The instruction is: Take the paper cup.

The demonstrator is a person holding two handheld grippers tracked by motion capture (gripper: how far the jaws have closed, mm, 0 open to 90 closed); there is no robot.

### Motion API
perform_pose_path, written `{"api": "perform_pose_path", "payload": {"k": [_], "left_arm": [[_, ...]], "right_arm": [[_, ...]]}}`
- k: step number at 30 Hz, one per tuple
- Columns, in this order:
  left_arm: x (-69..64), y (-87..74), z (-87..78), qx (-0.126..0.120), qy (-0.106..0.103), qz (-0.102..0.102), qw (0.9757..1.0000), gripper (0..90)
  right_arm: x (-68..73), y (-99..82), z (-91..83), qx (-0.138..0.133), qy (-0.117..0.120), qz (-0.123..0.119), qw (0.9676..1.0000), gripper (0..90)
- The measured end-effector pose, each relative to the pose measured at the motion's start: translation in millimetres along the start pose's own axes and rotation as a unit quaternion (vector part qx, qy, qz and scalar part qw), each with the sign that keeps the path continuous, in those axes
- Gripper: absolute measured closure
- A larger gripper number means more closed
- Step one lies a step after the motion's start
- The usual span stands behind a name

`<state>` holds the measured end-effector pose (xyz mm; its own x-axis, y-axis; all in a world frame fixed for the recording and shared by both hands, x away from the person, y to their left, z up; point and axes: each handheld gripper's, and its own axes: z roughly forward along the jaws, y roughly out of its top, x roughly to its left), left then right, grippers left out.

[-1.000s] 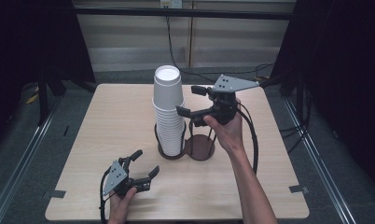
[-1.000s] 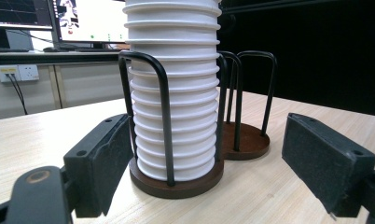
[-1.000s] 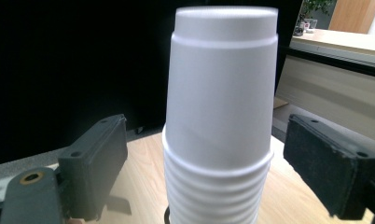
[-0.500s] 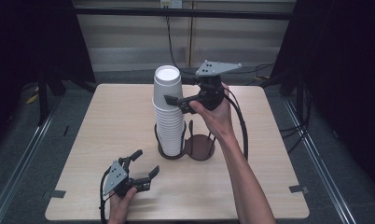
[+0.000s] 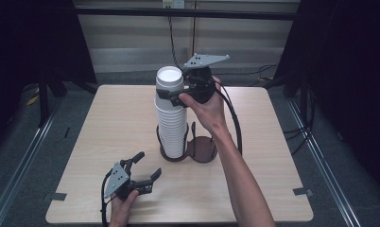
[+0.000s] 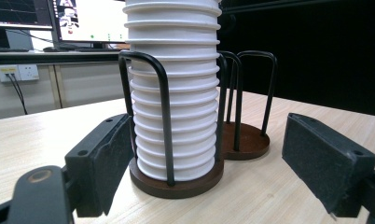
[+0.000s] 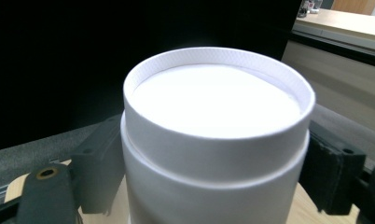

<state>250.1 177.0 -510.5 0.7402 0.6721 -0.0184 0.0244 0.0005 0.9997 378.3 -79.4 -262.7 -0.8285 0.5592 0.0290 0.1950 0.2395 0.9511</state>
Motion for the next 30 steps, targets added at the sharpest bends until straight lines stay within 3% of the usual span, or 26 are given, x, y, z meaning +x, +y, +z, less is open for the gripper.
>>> {"api": "perform_pose_path", "payload": {"k": [6, 7, 9, 10, 11, 13, 15, 17, 20, 21, 24, 30], "left_arm": [[0.6, 0.2, -0.1, 0.001, 0.002, 0.004, 1.0, 16.2], [-0.6, -0.2, 0.5, 0.0, -0.006, -0.006, 1.0, 16.2], [1.3, 0.5, -0.9, 0.002, 0.01, 0.012, 0.9999, 16.2], [-0.5, -0.2, 0.4, -0.001, -0.005, -0.005, 1.0, 16.2], [-0.5, -0.2, 0.4, -0.001, -0.005, -0.005, 1.0, 16.2], [1.1, 0.4, -0.8, 0.001, 0.009, 0.011, 0.9999, 16.2], [-0.6, -0.2, 0.5, -0.001, -0.007, -0.006, 1.0, 16.2], [0.5, 0.2, -0.3, 0.0, 0.001, 0.004, 1.0, 16.2], [-0.4, -0.1, 0.2, 0.0, -0.005, -0.003, 1.0, 16.2], [0.8, 0.2, -0.4, 0.001, 0.001, 0.006, 1.0, 16.2], [-0.1, 0.0, 0.0, 0.0, -0.002, 0.0, 1.0, 16.1], [0.8, 0.2, -0.3, 0.001, 0.001, 0.006, 1.0, 16.1]], "right_arm": [[0.4, 1.6, 0.0, 0.004, -0.002, -0.001, 1.0, 19.0], [0.4, 1.6, 0.0, 0.004, -0.002, -0.001, 1.0, 19.0], [0.4, 2.7, -0.4, 0.007, -0.002, -0.003, 1.0, 19.7], [0.7, 2.8, -0.3, 0.007, -0.002, -0.003, 1.0, 19.9], [1.0, 3.0, -0.4, 0.007, -0.003, -0.004, 1.0, 20.0], [1.0, 2.9, -0.5, 0.006, -0.003, -0.005, 1.0, 20.1], [0.7, 3.0, -0.5, 0.006, -0.002, -0.004, 1.0, 20.2], [0.4, 3.6, -1.1, 0.005, -0.001, -0.003, 1.0, 20.3], [1.2, 6.9, -4.5, -0.013, -0.001, -0.001, 0.9999, 20.3], [1.4, 8.1, -5.6, -0.017, -0.002, -0.001, 0.9999, 20.3], [2.1, 13.2, -9.0, -0.024, -0.002, -0.004, 0.9997, 20.5], [2.5, 18.1, -14.0, -0.04, 0.0, 0.0, 0.9992, 20.9]]}}
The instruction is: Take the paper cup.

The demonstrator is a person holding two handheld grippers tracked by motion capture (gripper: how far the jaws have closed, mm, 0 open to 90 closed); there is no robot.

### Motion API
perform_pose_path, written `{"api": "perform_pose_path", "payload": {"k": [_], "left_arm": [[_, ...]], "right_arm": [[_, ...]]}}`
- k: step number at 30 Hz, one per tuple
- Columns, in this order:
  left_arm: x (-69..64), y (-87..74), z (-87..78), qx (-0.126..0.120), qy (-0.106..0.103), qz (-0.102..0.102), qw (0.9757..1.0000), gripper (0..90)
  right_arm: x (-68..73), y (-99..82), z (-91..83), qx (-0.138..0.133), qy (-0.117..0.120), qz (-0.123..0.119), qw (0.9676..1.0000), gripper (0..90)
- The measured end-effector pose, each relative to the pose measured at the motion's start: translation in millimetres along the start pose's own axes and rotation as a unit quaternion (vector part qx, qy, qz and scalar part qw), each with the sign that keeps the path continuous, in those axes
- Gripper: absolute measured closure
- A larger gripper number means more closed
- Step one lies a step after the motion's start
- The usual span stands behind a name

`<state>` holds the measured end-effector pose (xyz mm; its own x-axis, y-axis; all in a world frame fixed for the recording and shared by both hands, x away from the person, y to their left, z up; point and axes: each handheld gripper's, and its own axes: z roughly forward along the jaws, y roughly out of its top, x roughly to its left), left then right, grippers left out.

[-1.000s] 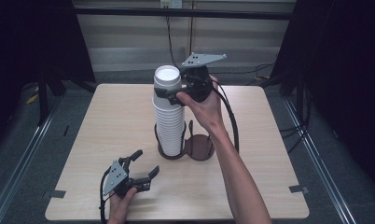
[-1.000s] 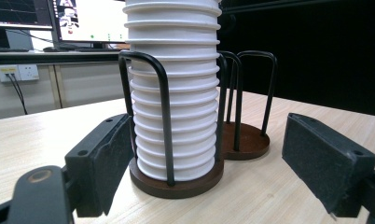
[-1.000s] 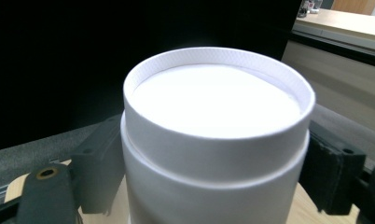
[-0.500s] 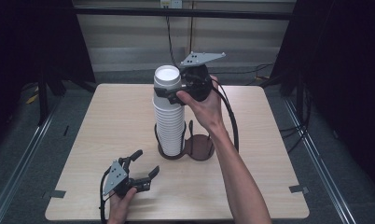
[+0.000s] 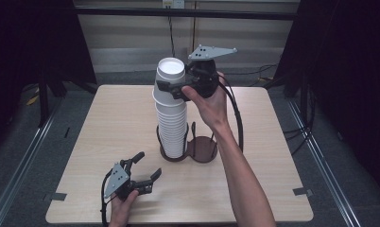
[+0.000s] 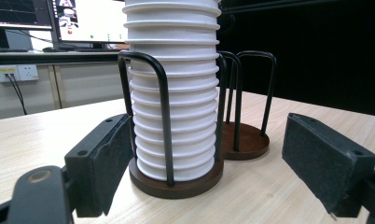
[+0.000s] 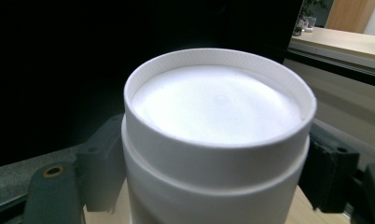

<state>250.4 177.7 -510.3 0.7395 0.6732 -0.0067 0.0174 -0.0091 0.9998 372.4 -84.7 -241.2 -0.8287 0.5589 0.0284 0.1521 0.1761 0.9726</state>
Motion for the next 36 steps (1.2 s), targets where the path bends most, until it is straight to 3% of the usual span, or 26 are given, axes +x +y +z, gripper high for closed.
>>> {"api": "perform_pose_path", "payload": {"k": [21, 22, 23, 36], "left_arm": [[0.2, 0.1, 0.0, 0.0, -0.002, 0.001, 1.0, 16.1], [-1.0, -0.3, 0.3, -0.001, -0.006, -0.008, 1.0, 16.1], [0.0, 0.0, -0.2, 0.0, -0.001, 0.0, 1.0, 16.1], [0.2, 0.1, 0.0, 0.0, -0.002, 0.001, 1.0, 16.1]], "right_arm": [[2.4, 14.1, -15.0, -0.051, 0.001, 0.008, 0.9987, 21.5], [2.4, 14.7, -15.6, -0.052, 0.002, 0.007, 0.9986, 21.5], [2.4, 14.7, -15.6, -0.052, 0.002, 0.007, 0.9986, 21.5], [2.2, 23.2, -29.3, -0.08, 0.003, 0.009, 0.9967, 21.6]]}}
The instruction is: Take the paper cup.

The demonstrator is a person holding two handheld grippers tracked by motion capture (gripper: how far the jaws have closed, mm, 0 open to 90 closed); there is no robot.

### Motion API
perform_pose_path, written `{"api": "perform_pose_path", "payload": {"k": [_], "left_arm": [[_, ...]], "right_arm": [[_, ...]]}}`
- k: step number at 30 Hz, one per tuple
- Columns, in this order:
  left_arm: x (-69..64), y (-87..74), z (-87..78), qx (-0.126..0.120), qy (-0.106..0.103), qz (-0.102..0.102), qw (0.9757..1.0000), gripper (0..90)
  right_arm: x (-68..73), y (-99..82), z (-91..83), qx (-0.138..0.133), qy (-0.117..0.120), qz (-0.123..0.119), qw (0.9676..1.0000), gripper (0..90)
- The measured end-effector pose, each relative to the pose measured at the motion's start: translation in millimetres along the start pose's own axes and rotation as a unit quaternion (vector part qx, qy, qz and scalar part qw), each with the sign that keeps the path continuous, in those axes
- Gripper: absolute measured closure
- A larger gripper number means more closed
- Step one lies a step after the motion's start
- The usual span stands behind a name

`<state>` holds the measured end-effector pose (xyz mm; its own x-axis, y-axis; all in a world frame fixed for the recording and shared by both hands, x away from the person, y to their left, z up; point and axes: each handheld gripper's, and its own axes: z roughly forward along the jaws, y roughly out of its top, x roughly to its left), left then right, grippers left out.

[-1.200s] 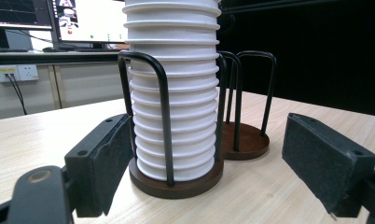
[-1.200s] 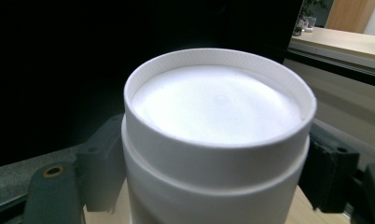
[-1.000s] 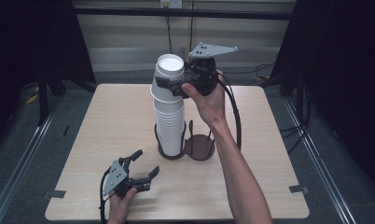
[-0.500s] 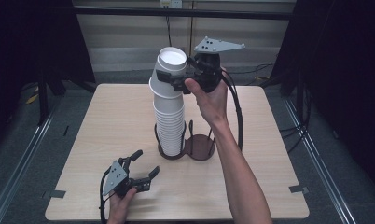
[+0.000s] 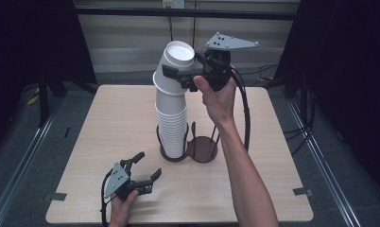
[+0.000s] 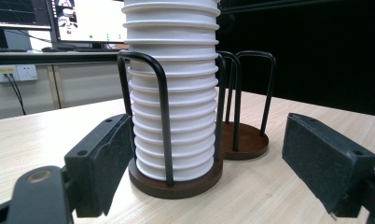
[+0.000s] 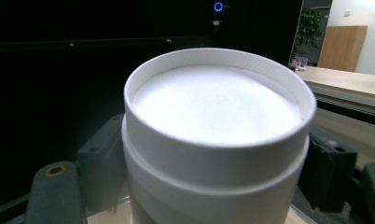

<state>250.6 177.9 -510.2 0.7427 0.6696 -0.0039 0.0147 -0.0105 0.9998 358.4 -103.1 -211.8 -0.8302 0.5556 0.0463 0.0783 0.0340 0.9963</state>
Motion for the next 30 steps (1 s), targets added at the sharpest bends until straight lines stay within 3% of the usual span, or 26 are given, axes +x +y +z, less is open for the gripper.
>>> {"api": "perform_pose_path", "payload": {"k": [10, 13, 16, 25, 26, 30], "left_arm": [[0.0, 0.0, 0.0, 0.0, 0.0, 0.0, 1.0, 16.0], [-1.2, -0.3, 0.3, -0.001, -0.003, -0.009, 1.0, 16.0], [0.0, 0.0, 0.0, 0.0, 0.0, 0.0, 1.0, 16.0], [0.0, 0.0, 0.1, 0.0, 0.001, 0.0, 1.0, 15.8], [-1.4, -0.4, 0.7, 0.0, -0.005, -0.013, 0.9999, 15.8], [-1.1, -0.2, 0.8, 0.0, -0.002, -0.007, 1.0, 15.8]], "right_arm": [[-1.0, 5.1, -19.0, -0.024, -0.008, 0.008, 0.9996, 21.6], [1.0, 7.2, -25.4, -0.023, -0.014, 0.003, 0.9996, 21.6], [0.7, 6.6, -30.8, -0.024, -0.018, 0.004, 0.9995, 21.7], [-4.1, 4.1, -59.1, -0.03, -0.031, 0.006, 0.999, 21.8], [-4.1, 4.1, -59.1, -0.03, -0.031, 0.006, 0.999, 21.8], [-4.4, 4.1, -70.5, -0.033, -0.034, 0.007, 0.9988, 21.8]]}}
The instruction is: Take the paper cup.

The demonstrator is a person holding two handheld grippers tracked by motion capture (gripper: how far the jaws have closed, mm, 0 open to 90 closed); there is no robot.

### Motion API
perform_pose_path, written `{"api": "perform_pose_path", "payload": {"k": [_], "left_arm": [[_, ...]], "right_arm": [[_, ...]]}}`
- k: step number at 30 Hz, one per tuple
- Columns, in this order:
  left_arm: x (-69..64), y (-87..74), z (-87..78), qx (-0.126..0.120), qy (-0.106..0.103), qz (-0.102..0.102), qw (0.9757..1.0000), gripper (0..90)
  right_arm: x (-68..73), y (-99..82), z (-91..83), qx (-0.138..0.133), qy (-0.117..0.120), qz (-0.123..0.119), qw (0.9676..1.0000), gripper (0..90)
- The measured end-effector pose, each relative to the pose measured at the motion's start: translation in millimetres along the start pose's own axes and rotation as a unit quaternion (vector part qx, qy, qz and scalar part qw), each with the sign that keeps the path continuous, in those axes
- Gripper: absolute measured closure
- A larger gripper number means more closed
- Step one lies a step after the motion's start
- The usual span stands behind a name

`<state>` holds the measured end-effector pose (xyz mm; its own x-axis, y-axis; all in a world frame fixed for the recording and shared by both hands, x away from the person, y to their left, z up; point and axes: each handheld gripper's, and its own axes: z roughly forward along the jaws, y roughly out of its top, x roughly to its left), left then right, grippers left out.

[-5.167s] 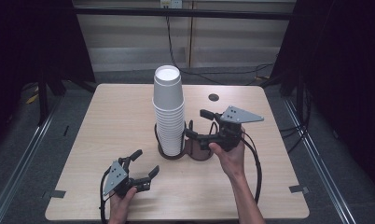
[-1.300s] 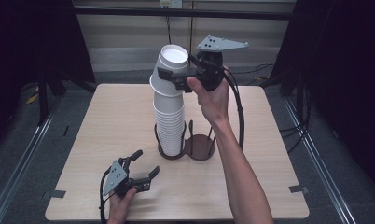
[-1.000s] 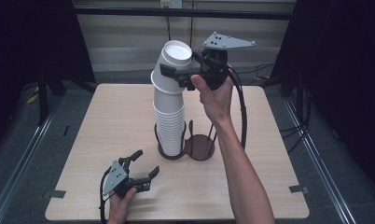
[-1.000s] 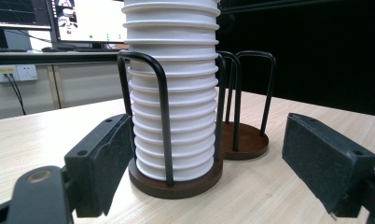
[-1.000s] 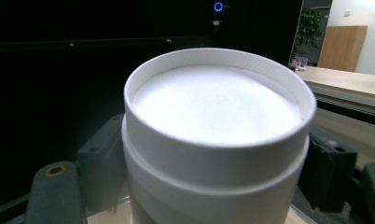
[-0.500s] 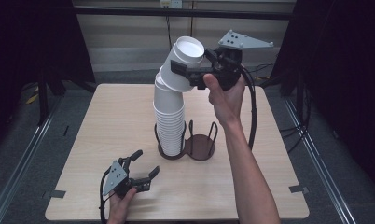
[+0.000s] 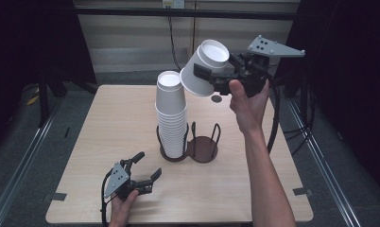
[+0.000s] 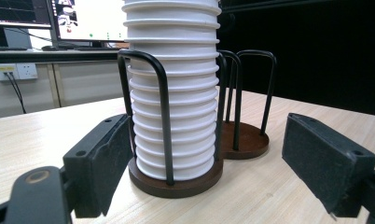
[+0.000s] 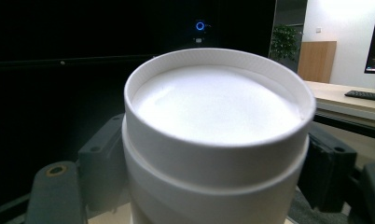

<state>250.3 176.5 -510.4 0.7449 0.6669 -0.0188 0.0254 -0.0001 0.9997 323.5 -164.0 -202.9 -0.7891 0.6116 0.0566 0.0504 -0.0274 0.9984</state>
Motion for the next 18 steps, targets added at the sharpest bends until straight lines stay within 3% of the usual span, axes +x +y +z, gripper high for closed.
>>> {"api": "perform_pose_path", "payload": {"k": [6, 9, 11, 15, 18], "left_arm": [[-0.1, -0.2, -0.1, 0.0, -0.001, -0.004, 1.0, 15.8], [1.2, 0.4, 0.6, 0.002, 0.007, 0.009, 0.9999, 15.8], [0.9, 0.3, 2.4, -0.001, -0.007, 0.005, 1.0, 15.6], [1.0, 1.0, 3.3, 0.005, -0.012, 0.005, 0.9999, 15.5], [-0.2, 3.0, 4.0, 0.008, -0.024, -0.012, 0.9996, 15.5]], "right_arm": [[0.1, -15.5, -7.9, 0.014, 0.004, 0.002, 0.9999, 21.8], [0.7, -20.2, -8.9, 0.022, 0.0, -0.004, 0.9998, 21.8], [-0.3, -24.3, -11.0, 0.03, -0.001, -0.005, 0.9995, 21.8], [-3.6, -35.3, -17.4, 0.034, -0.005, 0.001, 0.9994, 21.9], [-3.8, -47.6, -22.2, 0.041, -0.003, 0.006, 0.9992, 21.9]]}}
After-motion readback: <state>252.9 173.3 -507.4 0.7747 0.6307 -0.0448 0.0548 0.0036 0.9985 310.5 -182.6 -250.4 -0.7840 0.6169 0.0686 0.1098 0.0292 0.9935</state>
